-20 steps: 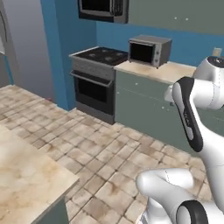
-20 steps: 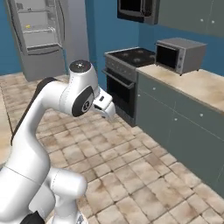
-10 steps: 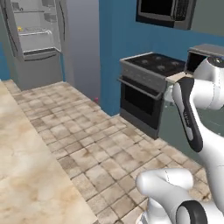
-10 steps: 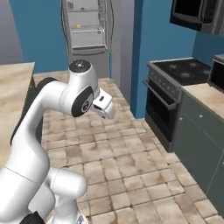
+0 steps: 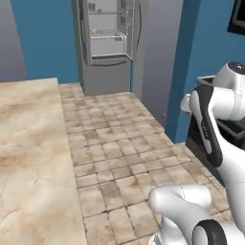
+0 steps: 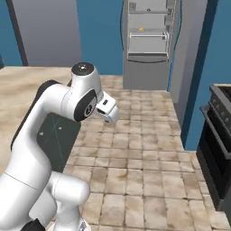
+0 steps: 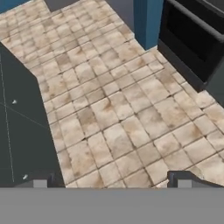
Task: Take the cheese, chicken drumstick, and mushroom from the fridge and place them on the plate on the dining counter to create an appetizer plate.
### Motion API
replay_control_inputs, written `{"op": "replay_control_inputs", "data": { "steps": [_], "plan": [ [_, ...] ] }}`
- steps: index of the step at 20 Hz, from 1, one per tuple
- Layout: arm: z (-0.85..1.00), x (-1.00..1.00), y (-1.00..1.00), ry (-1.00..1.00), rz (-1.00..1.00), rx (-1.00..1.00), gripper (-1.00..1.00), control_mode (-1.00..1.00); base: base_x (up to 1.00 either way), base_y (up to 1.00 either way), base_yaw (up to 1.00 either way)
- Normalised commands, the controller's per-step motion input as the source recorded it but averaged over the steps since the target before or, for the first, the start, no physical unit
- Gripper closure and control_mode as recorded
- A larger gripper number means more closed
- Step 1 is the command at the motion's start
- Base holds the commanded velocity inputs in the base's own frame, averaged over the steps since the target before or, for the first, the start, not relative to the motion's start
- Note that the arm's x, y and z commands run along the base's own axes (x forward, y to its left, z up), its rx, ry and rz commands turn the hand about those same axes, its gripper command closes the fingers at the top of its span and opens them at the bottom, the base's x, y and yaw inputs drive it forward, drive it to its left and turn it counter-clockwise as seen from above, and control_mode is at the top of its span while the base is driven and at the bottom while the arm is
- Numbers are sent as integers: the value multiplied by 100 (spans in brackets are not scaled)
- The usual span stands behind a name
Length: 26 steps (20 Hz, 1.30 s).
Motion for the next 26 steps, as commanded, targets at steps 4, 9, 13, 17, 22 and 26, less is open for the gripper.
{"op": "replay_control_inputs", "data": {
  "steps": [4,9,13,17,22,26],
  "plan": [
    [0,0,0,0,0,0,-100,100,89,-47,50],
    [0,0,0,0,0,0,-100,100,59,-70,41],
    [0,0,0,0,0,0,-100,100,30,-87,31],
    [0,0,0,0,0,0,-100,100,18,-92,27],
    [0,0,0,0,0,0,-100,100,10,-80,20],
    [0,0,0,0,0,0,-100,100,72,-33,3]
  ]
}}
